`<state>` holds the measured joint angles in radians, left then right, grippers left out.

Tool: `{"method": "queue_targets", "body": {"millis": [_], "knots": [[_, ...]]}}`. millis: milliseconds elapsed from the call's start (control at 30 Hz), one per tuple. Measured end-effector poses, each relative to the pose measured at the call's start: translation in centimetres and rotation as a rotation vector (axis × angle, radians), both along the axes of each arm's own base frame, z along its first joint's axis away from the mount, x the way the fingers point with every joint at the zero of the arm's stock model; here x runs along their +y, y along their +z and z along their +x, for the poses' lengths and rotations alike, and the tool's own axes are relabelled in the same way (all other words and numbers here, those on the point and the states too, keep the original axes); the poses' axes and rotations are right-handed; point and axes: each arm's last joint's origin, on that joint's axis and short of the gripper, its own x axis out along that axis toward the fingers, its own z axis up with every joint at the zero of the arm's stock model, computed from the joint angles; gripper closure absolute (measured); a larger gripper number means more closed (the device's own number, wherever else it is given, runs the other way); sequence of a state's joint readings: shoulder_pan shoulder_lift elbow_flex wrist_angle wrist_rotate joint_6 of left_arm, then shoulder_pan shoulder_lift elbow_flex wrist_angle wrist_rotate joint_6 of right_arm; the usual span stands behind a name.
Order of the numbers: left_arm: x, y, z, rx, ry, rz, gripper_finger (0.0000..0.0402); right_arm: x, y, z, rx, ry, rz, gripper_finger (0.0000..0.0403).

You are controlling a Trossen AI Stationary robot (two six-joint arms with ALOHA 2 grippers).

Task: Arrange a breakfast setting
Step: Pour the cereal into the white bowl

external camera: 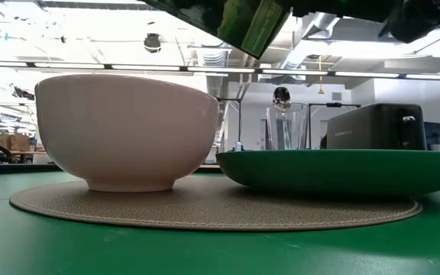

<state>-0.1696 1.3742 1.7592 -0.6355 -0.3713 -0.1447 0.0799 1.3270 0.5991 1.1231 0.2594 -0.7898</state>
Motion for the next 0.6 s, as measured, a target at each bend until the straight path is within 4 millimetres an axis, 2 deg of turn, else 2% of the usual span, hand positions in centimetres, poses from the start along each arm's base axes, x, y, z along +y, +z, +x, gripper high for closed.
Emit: {"method": "queue_targets", "body": {"millis": [100, 233, 467, 600], "knots": [[0.4, 1.7, -2.1, -0.024, 0.028, 0.023, 0.0237, 0.3, 0.1, -0.1, -0.006, -0.013, 0.012, 0.0155], [1.3, 3.2, -5.5, -0.039, 0.125, 0.054, 0.0222, 0.7, 0.4, -0.4, 0.000, -0.009, 0.026, 0.0155], [2.0, 3.2, -9.8, -0.009, 0.218, 0.066, 0.0223, 1.6, 1.9, -1.9, -0.038, 0.078, 0.105, 0.0155], [1.7, 2.2, -10.6, 0.010, 0.221, 0.075, 0.0223, 2.3, 2.6, -2.9, -0.040, 0.129, 0.153, 0.0155]]}}
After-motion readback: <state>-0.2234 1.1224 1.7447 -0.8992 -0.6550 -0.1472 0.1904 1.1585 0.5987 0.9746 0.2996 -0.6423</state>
